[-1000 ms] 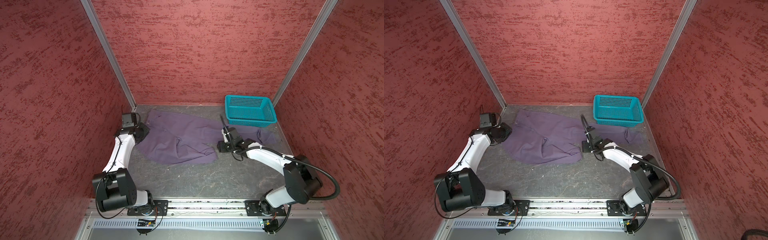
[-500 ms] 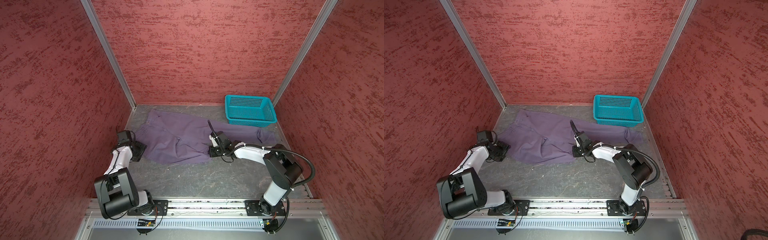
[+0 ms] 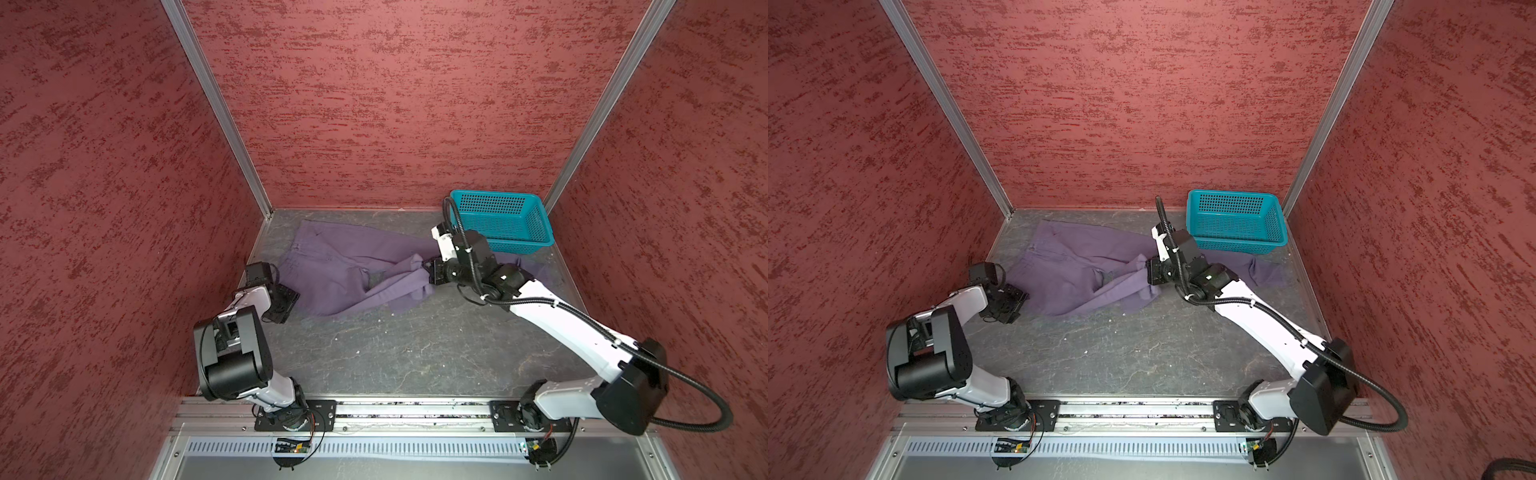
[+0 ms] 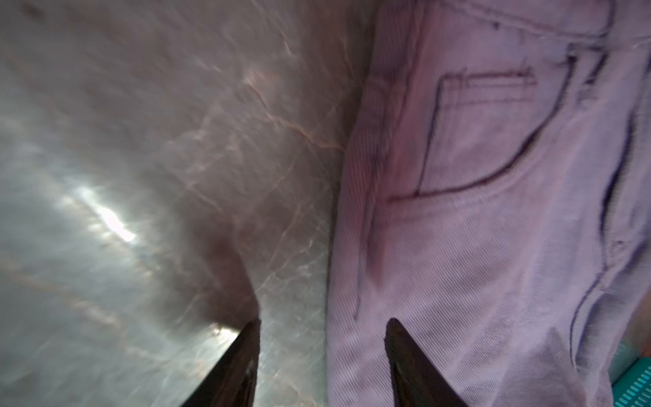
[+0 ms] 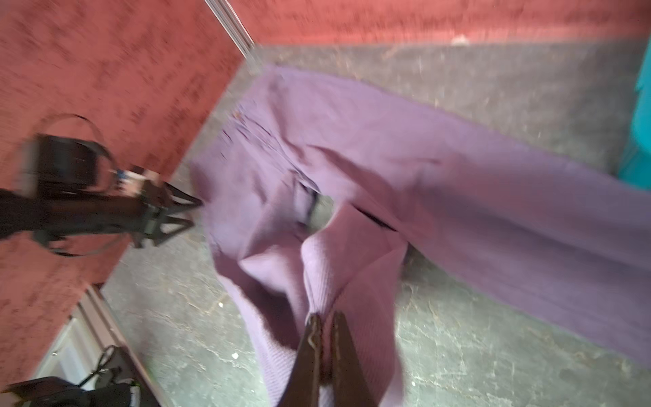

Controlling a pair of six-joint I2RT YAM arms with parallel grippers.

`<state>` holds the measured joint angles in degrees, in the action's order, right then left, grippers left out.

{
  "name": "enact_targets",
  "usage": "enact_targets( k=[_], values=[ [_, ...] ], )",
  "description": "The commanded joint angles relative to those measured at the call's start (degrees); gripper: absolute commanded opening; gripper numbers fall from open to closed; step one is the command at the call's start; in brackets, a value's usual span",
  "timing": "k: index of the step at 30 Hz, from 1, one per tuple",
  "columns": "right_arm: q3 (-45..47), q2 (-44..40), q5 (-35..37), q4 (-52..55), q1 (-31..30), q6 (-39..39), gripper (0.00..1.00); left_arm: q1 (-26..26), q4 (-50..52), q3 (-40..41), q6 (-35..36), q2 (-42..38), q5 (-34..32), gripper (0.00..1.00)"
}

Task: Fold and stack the trousers
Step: Flatten out the trousers at the center of the table.

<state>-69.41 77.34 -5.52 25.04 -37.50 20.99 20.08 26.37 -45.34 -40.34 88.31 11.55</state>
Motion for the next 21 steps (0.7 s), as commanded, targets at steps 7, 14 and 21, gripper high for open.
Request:
enact_targets(
  k=[7, 14, 21],
  values=[
    [-1.10, -2.41, -8.60, 4.54, -1.89, -2.10, 0.07, -2.67, -2.95, -4.84, -0.89, 5.13, -1.17, 0.37],
    [7.46, 5.62, -19.16, 5.27, -11.42, -1.22, 0.27, -1.33, -1.07, -6.89, 0.08, 4.72, -2.66, 0.24],
    [10.50, 3.04, -11.17, 6.23, -7.94, -5.01, 0.66, 0.05, 0.40, -7.30, 0.79, 3.17, -3.03, 0.28]
  ],
)
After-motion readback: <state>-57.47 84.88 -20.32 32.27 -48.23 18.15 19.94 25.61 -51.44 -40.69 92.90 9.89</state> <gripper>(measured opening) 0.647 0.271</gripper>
